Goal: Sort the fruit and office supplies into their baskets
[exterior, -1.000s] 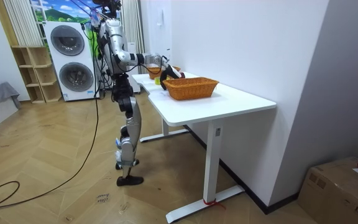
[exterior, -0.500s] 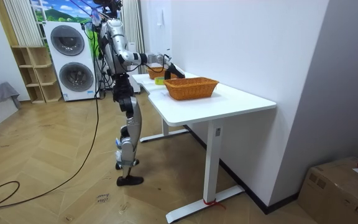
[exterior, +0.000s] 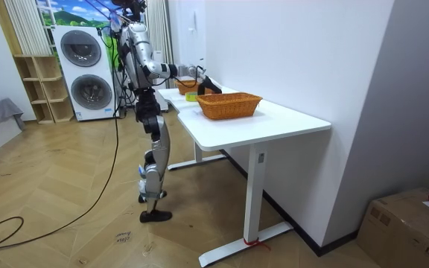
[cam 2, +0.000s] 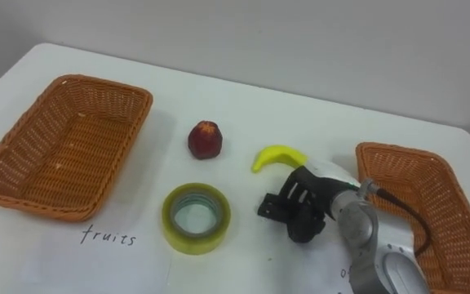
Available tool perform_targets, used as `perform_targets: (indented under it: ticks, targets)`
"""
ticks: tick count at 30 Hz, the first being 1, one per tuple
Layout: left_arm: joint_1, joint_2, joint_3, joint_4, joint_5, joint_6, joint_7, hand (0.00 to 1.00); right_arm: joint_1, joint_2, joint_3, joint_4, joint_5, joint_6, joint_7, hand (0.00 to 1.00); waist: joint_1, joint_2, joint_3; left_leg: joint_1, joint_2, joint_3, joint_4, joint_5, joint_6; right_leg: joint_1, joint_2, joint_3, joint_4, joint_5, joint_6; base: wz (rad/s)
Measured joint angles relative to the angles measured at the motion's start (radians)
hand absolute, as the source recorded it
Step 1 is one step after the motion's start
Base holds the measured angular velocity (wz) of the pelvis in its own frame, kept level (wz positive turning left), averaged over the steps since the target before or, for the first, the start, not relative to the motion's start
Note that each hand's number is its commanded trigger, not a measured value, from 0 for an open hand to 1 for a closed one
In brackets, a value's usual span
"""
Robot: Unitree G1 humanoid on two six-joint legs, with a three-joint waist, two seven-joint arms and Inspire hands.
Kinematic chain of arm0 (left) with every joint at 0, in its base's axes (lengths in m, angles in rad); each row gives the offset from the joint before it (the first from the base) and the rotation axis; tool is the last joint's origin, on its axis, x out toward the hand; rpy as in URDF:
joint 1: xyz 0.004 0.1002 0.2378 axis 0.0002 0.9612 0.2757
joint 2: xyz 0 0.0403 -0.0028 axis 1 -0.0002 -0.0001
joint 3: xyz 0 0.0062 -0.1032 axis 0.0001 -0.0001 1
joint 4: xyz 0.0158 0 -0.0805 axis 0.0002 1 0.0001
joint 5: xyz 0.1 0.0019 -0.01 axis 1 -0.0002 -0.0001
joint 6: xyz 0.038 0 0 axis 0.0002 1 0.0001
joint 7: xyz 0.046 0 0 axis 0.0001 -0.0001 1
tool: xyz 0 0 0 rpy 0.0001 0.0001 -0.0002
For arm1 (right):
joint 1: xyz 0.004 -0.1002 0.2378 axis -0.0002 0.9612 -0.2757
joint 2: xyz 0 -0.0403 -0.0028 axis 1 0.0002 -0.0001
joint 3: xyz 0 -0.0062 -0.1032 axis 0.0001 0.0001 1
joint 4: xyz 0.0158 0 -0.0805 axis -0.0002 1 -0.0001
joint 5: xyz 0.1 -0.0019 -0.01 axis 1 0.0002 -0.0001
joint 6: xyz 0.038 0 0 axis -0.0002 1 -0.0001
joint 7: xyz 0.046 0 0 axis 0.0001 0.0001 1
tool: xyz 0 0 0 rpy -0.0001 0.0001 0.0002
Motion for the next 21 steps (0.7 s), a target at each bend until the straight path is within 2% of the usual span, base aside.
perform_targets:
  ticks: [8,11,16,19,21]
  targets:
    - [-0.002,0.0,0.003,-0.01,0.0,-0.001,0.016,0.0,0.002,0.0,-0.003,0.003,0.027,-0.001,-0.015,1.0,0.001,0.001,-0.0004,0.0,0.0,0.004,0.001,0.0,0.0,0.007,0.0,0.003,-0.001,0.0,0.0,0.0]
    - [0.001,-0.003,0.003,-0.012,0.0,-0.002,0.016,0.0,0.036,-0.001,-0.03,-0.033,0.078,-0.002,-0.023,1.0,0.001,0.004,-0.0023,-0.001,0.0,0.008,0.0,0.0,0.0,0.004,0.0,0.004,0.0,0.0,0.0,-0.01]
    - [0.012,-0.005,0.004,-0.013,0.0,-0.006,0.017,0.0,0.062,-0.001,-0.046,-0.078,0.137,-0.047,-0.022,1.0,-0.023,0.02,-0.0052,-0.011,-0.002,0.015,0.004,0.001,0.0,-0.004,-0.001,0.004,-0.001,0.0,0.0,-0.01]
    - [0.021,-0.006,0.004,-0.013,-0.002,-0.026,0.016,0.0,0.069,-0.001,-0.067,-0.087,0.223,-0.072,-0.023,1.0,-0.039,0.033,-0.0004,-0.009,-0.001,0.017,0.004,0.001,0.001,-0.003,-0.002,0.015,-0.001,0.0,0.0,-0.01]
    - [0.029,-0.018,0.015,-0.011,-0.006,-0.033,0.017,0.0,0.079,0.0,-0.079,-0.119,0.294,-0.089,-0.024,1.0,-0.054,0.042,0.0025,-0.006,-0.001,0.02,0.003,0.002,0.002,-0.001,-0.002,0.022,-0.001,0.0,0.0,-0.04]
